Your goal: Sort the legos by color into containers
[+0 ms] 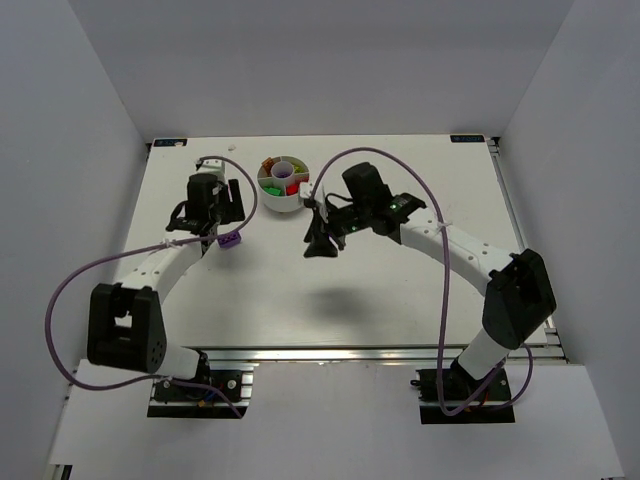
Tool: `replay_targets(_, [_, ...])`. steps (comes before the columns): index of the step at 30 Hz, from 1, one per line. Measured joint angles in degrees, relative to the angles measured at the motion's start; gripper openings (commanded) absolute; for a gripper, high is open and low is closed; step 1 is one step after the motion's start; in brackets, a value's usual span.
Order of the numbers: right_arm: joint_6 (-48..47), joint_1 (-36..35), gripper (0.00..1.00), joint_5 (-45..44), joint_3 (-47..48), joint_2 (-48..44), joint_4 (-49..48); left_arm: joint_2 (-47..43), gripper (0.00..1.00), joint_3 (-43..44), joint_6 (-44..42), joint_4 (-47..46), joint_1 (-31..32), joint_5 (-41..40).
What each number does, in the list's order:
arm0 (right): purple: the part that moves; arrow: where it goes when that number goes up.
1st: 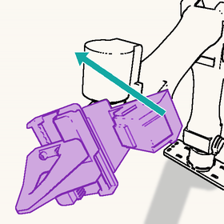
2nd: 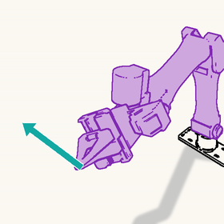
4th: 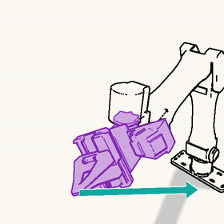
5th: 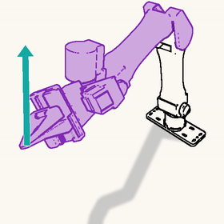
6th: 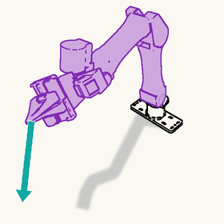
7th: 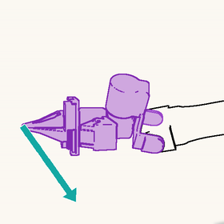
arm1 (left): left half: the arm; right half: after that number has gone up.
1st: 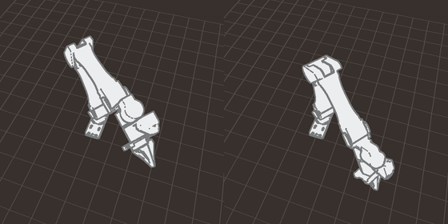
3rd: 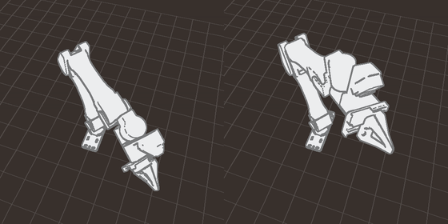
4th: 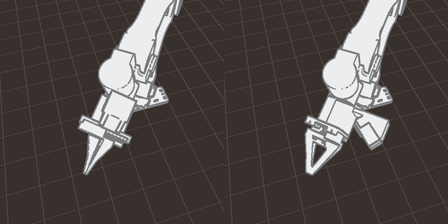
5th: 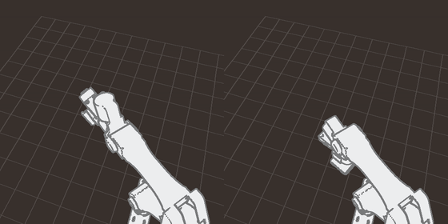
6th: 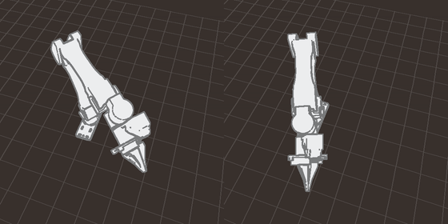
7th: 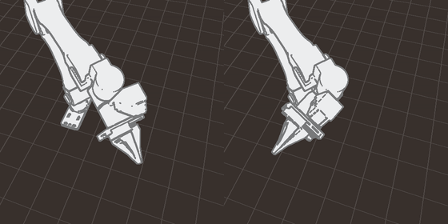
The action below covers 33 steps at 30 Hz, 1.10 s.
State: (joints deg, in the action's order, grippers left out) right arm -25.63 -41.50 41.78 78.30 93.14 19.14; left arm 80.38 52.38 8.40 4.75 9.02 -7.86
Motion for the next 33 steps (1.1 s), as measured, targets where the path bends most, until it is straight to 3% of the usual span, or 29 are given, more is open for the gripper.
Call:
replay_targets(3, [0.98, -0.02, 0.56, 1.88, -5.81, 0.02, 0.79, 3.54, 0.92, 1.16, 0.35, 3.37, -0.52, -4.35])
replay_targets(7, [2.86, 0.66, 0.54, 0.37, -8.68, 0.68, 0.68, 6.54, 0.92, 2.54, 2.56, 7.17, -2.03, -9.75])
replay_targets(16, [5.73, 1.68, 0.49, -2.60, -9.99, 0.48, -3.85, 12.85, 0.74, 4.83, 7.82, 9.03, -8.83, -9.92])
replay_targets(21, [6.49, 3.04, 0.49, -2.12, -11.50, -1.97, -4.52, 16.11, 0.70, 5.03, 9.35, 9.92, -11.82, -6.80])
replay_targets(29, [7.58, 4.33, 0.49, -0.46, -11.67, -6.56, -6.75, 17.90, 0.63, 5.77, 10.12, 10.16, -12.63, -4.68])
replay_targets(33, [7.91, 4.61, 0.48, -0.02, -11.74, -6.56, -7.04, 18.40, 0.54, 5.88, 10.32, 10.12, -12.63, -4.09])
